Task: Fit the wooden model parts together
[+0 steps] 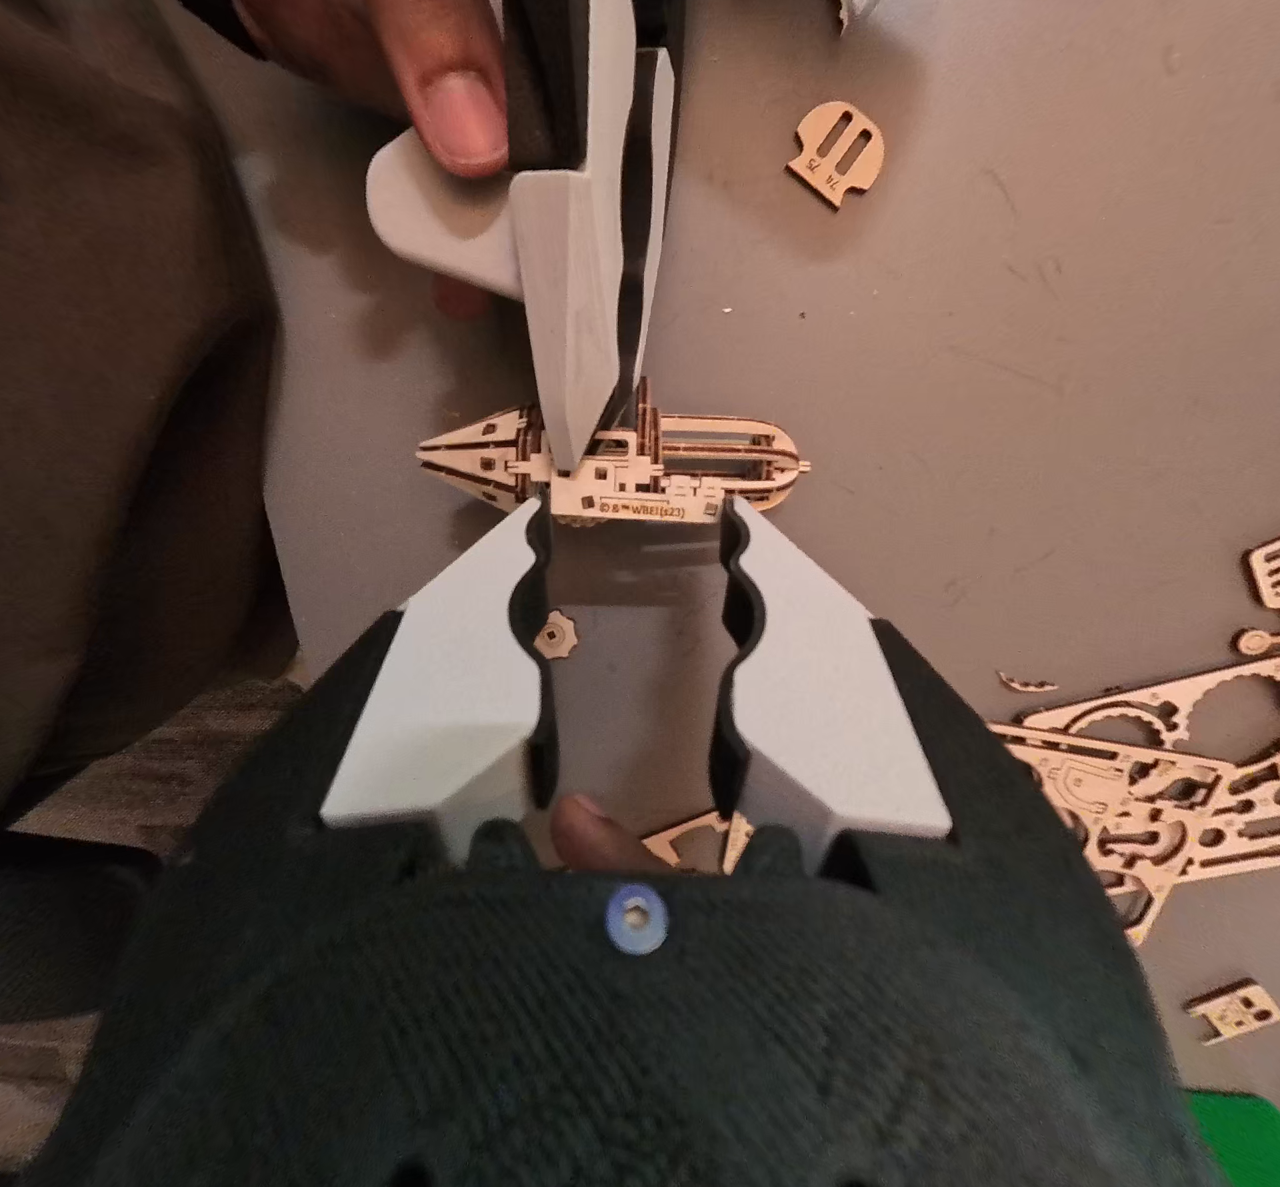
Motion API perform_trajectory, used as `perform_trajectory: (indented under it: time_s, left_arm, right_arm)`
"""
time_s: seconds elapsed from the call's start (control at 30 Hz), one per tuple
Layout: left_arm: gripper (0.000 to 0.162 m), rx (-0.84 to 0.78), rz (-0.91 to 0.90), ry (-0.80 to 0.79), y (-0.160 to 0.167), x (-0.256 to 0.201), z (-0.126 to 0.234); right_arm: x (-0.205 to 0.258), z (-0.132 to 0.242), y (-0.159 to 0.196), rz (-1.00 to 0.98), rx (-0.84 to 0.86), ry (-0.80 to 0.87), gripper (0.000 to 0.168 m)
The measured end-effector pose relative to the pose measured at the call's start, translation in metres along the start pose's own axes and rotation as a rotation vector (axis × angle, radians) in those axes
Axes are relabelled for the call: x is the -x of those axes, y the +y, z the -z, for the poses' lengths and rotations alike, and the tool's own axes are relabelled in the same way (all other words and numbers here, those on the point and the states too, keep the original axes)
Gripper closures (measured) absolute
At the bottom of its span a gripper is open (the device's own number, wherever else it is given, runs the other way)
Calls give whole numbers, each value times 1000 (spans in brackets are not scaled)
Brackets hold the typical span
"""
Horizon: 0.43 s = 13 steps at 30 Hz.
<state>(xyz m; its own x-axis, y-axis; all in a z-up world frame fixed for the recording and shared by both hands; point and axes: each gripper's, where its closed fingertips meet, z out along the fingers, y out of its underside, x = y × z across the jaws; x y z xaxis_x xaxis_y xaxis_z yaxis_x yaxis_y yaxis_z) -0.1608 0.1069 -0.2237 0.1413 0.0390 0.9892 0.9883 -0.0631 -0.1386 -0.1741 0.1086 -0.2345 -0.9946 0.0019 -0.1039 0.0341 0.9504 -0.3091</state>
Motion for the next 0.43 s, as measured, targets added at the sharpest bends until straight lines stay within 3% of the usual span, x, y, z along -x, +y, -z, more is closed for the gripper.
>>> perform_trajectory:
  time_s: [0.03,0.43]
  left_arm:
    - [151,-1,0,-1,0,0,0]
    - [152,-9,-4,-7,-2,1,0]
  right_arm:
    - [0,0,0,3,-1,-4,121]
    - [0,1,1,19,-26,-72,120]
